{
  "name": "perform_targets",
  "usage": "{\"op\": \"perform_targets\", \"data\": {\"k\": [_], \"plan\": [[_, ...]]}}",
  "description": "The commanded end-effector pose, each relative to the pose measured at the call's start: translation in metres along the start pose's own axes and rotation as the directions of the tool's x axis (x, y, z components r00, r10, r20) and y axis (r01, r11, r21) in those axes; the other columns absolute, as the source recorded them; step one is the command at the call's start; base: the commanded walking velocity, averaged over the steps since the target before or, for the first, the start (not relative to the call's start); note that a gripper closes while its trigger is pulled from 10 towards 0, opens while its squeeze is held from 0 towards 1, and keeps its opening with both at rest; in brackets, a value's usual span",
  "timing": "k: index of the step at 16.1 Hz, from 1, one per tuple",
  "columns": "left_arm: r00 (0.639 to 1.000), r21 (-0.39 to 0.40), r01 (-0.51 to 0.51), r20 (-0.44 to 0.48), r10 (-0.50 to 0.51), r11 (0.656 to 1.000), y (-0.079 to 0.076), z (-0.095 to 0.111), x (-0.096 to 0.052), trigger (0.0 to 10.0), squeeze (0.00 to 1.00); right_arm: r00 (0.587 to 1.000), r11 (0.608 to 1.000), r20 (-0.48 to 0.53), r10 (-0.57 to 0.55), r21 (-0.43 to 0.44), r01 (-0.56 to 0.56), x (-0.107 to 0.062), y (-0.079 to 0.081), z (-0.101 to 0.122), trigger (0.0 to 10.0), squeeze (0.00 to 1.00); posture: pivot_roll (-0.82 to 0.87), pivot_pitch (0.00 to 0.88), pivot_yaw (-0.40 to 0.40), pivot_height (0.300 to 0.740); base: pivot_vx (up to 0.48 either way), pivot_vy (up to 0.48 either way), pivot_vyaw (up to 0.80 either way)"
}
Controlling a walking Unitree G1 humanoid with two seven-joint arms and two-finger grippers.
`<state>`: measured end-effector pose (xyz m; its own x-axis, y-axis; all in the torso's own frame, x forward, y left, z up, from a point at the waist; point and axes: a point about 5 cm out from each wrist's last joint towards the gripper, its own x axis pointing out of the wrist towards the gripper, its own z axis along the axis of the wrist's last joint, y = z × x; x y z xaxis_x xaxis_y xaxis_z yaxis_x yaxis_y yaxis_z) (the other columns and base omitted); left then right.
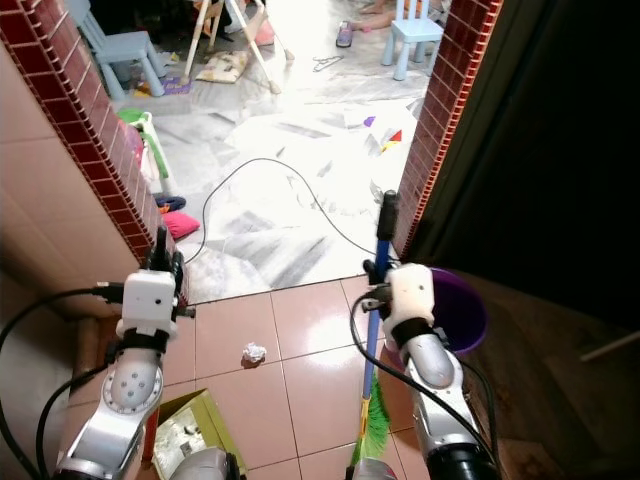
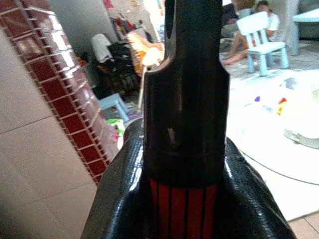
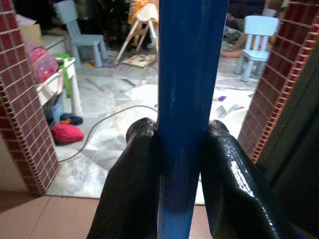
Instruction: Sweep floor
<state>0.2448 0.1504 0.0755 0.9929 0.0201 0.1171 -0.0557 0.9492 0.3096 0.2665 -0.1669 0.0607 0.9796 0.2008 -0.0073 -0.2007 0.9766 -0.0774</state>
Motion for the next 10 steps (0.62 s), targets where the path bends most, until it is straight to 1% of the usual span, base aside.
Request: {"op": "perform_targets", "data": {"k": [1,2,3,5,7,9,10], "plan": [[1.0,0.033,0.022,-0.006,-0.022,0.999,0.0018,-0.0001,-0.0013,10.0,0.0,1.0,1.0,-0.013,-0.019,0.005,0.019,-0.0037,-0.0037,-0.0014,10.0,0.0,-0.11,0.0,0.057,0.74,0.0,0.0,0.0],[1.0,0.033,0.03,-0.009,-0.03,0.999,0.0015,0.0007,-0.0026,10.0,0.0,1.0,1.0,-0.015,-0.026,0.002,0.027,-0.0044,-0.0045,-0.0019,10.0,0.0,-0.11,0.0,0.068,0.74,0.0,0.0,0.0],[1.0,0.017,0.022,-0.02,-0.021,1.0,0.0023,0.0019,-0.0025,10.0,0.0,0.999,0.999,-0.016,-0.05,0.003,0.05,-0.0039,-0.0068,-0.0014,10.0,0.0,-0.12,0.0,0.074,0.74,0.0,0.0,0.0],[1.0,0.009,0.009,-0.028,-0.009,1.0,0.0018,0.0025,-0.0026,10.0,0.0,0.997,0.997,-0.004,-0.076,0.019,0.076,-0.0024,-0.0089,0.0018,10.0,0.0,-0.13,0.0,0.083,0.74,0.0,0.0,0.0],[0.999,0.005,0.015,-0.032,-0.015,1.0,-0.002,0.0026,-0.0028,10.0,0.0,0.998,0.998,-0.005,-0.057,0.018,0.057,-0.0021,-0.0062,0.003,10.0,0.0,-0.13,0.0,0.076,0.74,0.0,0.0,0.0],[0.999,0.006,0.019,-0.029,-0.019,1.0,-0.0048,0.0053,-0.0018,10.0,0.0,1.0,1.0,-0.005,-0.009,-0.006,0.009,-0.0015,-0.0032,0.0041,10.0,0.0,-0.11,0.0,0.037,0.74,0.0,0.0,0.0],[0.999,0.008,0.017,-0.028,-0.016,1.0,-0.0046,0.0059,-0.0015,10.0,0.0,1.0,1.0,-0.006,-0.001,-0.001,0.001,-0.0013,-0.0028,0.0042,10.0,0.0,-0.11,0.0,0.037,0.74,0.0,0.0,0.43]]}}
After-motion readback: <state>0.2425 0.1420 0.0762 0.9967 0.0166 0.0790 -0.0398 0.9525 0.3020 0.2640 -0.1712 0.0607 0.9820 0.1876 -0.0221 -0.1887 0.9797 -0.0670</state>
